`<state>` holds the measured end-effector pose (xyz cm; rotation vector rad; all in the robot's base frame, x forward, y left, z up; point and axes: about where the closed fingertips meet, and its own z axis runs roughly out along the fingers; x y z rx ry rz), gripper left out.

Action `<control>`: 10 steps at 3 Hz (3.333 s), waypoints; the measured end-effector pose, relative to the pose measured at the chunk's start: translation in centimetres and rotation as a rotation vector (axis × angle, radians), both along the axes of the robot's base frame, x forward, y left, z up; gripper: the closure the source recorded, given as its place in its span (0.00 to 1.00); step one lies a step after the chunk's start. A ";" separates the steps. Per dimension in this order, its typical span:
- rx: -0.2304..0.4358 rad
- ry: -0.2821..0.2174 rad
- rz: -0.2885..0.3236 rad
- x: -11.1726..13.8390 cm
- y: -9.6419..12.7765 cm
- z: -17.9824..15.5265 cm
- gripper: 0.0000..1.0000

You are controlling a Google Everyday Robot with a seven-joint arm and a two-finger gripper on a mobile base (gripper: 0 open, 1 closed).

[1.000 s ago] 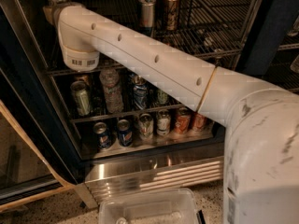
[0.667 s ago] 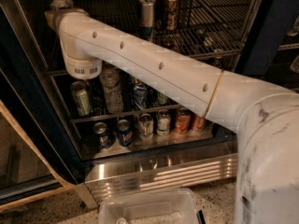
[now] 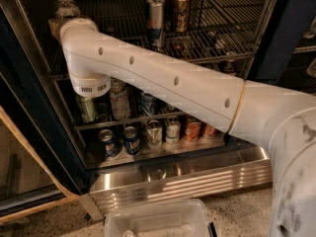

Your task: Pick 7up can from top shelf of fridge

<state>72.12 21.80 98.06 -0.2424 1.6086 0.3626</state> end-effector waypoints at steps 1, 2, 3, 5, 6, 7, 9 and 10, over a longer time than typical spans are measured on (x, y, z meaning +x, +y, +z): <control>0.005 -0.006 -0.022 -1.3 -0.6 0.4 1.00; 0.009 -0.011 -0.038 -2.2 -1.0 0.6 1.00; 0.037 -0.024 -0.061 -4.4 -1.9 1.0 1.00; 0.064 -0.045 -0.059 -8.4 -2.2 1.1 1.00; 0.064 -0.045 -0.059 -8.4 -2.2 1.1 1.00; 0.062 -0.046 -0.076 -9.7 -2.8 1.5 1.00; 0.097 -0.068 -0.177 -16.0 -5.0 2.3 1.00; 0.097 -0.068 -0.177 -16.0 -5.0 2.3 1.00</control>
Offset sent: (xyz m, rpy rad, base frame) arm -0.0332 -0.0149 0.0085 0.0129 -0.0150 -0.0565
